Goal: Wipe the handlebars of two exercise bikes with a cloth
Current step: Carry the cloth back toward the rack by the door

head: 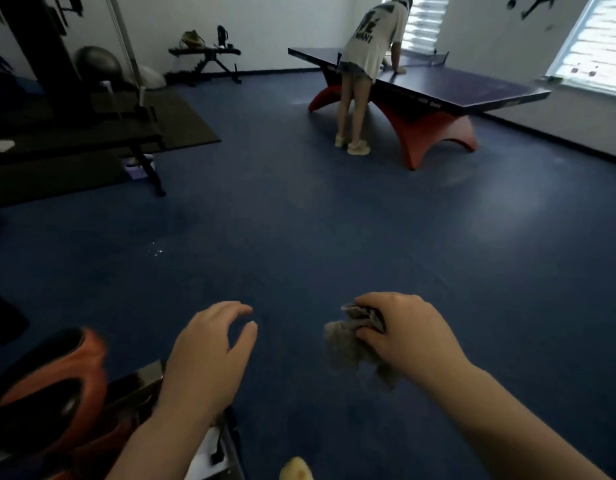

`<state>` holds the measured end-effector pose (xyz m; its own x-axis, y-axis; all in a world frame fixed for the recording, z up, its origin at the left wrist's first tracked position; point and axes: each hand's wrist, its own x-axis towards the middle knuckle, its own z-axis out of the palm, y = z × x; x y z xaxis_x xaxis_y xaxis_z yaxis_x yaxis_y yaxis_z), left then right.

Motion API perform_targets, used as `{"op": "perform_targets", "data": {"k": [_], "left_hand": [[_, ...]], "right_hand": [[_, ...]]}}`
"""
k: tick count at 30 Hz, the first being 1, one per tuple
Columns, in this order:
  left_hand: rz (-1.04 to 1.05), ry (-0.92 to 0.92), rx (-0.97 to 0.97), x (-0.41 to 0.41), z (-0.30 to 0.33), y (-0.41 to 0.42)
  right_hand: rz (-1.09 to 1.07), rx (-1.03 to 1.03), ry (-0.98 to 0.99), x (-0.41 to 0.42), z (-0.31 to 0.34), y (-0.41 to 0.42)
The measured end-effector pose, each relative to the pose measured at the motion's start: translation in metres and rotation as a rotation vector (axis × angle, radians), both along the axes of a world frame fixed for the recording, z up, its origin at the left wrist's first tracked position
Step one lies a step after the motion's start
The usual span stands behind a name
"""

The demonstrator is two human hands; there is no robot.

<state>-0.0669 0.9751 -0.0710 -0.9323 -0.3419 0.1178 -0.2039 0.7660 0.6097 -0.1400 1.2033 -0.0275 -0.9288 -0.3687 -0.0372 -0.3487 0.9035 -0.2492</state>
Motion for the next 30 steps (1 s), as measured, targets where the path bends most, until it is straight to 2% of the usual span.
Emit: {"op": "perform_targets", "data": {"k": [5,9,16,24,30], "left_hand": [[0.074,-0.002,0.068,-0.094,0.0,-0.017],[0.123,0.029,0.024,-0.163,0.007,-0.047],[0.253,0.017,0.014,-0.24,0.003,-0.097],[0.665,-0.035,0.022,-0.312,-0.014,-0.19],[1.003,-0.032,0.037,-0.323,-0.005,-0.24]], "right_hand": [[0.044,0.005,0.014,-0.102,0.012,-0.017],[0.093,-0.024,0.029,-0.18,0.017,-0.048],[0.193,-0.062,-0.013,-0.299,0.016,-0.116],[0.568,-0.03,-0.027,-0.442,0.001,-0.267],[0.928,0.04,-0.059,-0.488,0.002,-0.398]]}}
